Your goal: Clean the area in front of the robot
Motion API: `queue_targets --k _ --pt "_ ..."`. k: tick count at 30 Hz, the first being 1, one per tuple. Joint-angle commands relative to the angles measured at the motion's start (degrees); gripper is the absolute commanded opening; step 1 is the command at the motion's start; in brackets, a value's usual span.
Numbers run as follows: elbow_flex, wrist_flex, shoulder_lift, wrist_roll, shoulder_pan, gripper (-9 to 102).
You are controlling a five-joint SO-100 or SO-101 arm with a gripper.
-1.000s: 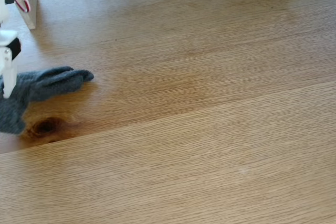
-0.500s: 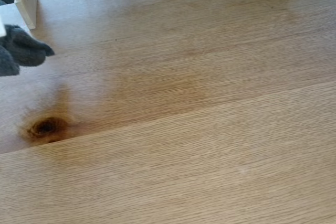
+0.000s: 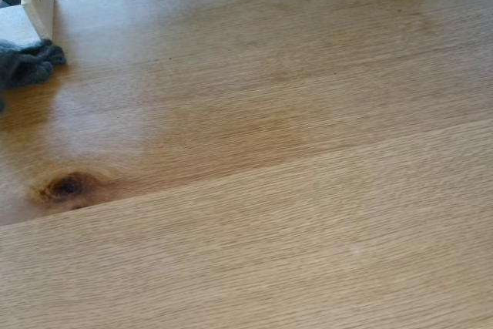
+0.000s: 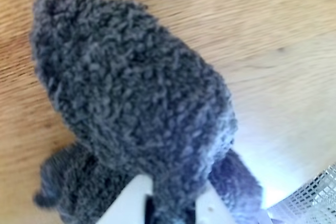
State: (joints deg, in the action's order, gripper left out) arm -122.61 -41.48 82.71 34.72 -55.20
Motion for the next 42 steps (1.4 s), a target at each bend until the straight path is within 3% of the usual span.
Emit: queue_targets --k 1,5,9,14,19,22,28,32,34,42 --pt "-5.8 9.58 4.92 -1.49 1.05 27" --pt "-6.33 10.2 8.88 -6.68 5.19 30" --pt "-6.33 4.31 16.44 -11.07 15.47 35" --pt "-6.33 -2.2 24.17 -20.3 32.7 25" --pt "-6.33 0.88 26.37 -30.15 44.38 9" --pt "-6.33 0.79 26.28 -34.01 46.58 0" --pt "-7.21 -2.72 28.12 -40.52 45.44 0" --pt "-8.44 -13.89 31.82 -43.86 43.33 0" --pt "-12.66 -16.26 35.77 -43.33 43.07 0" --pt "-43.42 -10.28 64.25 -38.23 47.55 0"
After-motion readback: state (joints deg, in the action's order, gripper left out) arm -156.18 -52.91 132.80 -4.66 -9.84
